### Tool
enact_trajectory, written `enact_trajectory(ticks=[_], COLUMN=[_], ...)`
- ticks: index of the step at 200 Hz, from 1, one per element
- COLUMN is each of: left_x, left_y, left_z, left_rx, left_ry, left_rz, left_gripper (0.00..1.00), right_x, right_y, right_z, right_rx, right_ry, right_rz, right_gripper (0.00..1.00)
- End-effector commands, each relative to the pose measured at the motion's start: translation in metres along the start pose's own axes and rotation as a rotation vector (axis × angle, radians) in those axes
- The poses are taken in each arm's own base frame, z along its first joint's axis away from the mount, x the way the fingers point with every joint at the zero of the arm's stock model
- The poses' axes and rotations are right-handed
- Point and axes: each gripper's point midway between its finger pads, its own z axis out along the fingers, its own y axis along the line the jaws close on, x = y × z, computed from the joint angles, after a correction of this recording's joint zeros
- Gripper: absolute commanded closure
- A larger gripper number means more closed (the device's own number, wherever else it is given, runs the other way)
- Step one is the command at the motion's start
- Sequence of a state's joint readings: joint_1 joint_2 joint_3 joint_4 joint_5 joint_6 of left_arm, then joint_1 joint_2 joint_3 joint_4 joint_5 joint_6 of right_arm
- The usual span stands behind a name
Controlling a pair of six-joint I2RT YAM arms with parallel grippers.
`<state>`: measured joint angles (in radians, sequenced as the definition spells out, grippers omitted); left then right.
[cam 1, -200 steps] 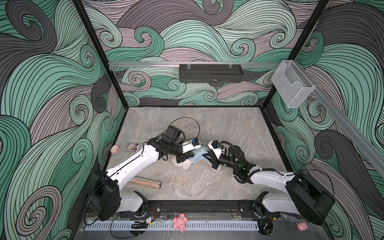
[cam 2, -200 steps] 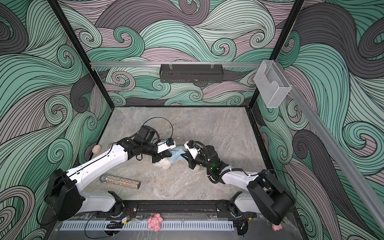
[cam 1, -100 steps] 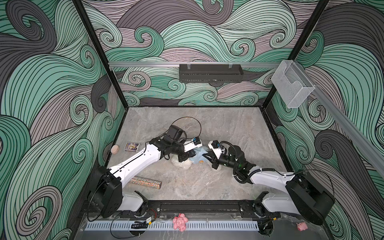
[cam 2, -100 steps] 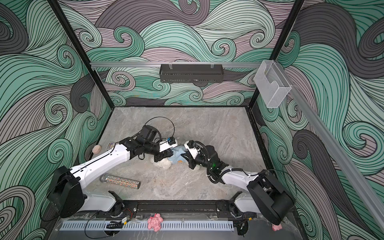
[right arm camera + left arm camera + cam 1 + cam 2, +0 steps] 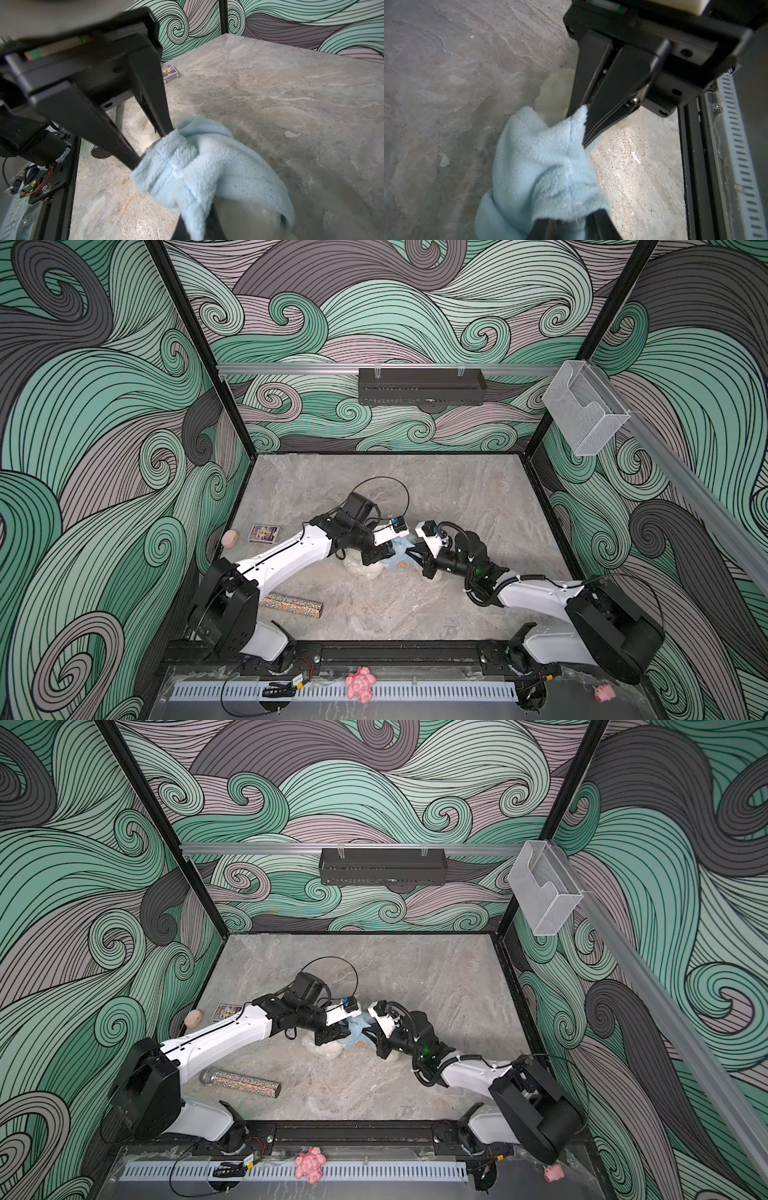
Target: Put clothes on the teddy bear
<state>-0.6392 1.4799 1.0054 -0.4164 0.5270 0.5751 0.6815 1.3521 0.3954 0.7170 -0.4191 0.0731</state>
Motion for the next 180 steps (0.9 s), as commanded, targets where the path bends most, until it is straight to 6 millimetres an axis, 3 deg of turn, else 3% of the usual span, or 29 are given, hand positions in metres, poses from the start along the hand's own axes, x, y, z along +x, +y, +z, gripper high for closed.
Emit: enact_trajectory(ticks=[1, 31, 65, 88, 102, 113, 128, 159, 162, 180], left_x=[0.000, 0.016, 0.016, 0.018, 0.013, 0.003, -0.011, -0.041, -0.049, -0.056], left_y=[0.001, 0.000, 0.003, 0.008, 0.010, 0.012, 0.011, 0.019, 0.019, 0.023], left_z=[0.013, 0.028, 0.037, 0.040, 0.039, 0.033, 0.020, -0.017, -0.027, -0.047], left_rx=[0.020, 0.046, 0.047, 0.027, 0.015, 0.005, 0.007, -0.028, -0.046, -0.068], left_ry=[0.023, 0.084, 0.076, 0.082, 0.067, 0.049, 0.006, -0.255, -0.293, -0.376], left_rz=[-0.006, -0.020, -0.053, -0.067, -0.088, -0.118, -0.158, -0.253, -0.247, -0.251], left_gripper=[0.68, 0.64, 0.62, 0.73, 0.87, 1.00, 1.00, 1.00, 1.00, 1.00], right_x=[-0.046, -0.060, -0.069, -0.076, -0.079, -0.077, -0.068, -0.026, -0.022, -0.010], right_y=[0.017, 0.016, 0.008, 0.009, 0.009, 0.006, -0.006, -0.056, -0.059, -0.067], right_z=[0.002, 0.005, 0.012, 0.012, 0.012, 0.011, 0.007, -0.014, -0.016, -0.027], right_rx=[-0.077, -0.087, -0.067, -0.079, -0.078, -0.061, 0.015, 0.284, 0.302, 0.363], right_ry=[-0.160, -0.210, -0.240, -0.271, -0.282, -0.282, -0.269, -0.175, -0.164, -0.133], right_rz=[-0.005, 0.095, 0.240, 0.312, 0.345, 0.362, 0.380, 0.502, 0.514, 0.541], right_gripper=[1.00, 1.00, 1.00, 1.00, 1.00, 1.00, 1.00, 1.00, 1.00, 1.00])
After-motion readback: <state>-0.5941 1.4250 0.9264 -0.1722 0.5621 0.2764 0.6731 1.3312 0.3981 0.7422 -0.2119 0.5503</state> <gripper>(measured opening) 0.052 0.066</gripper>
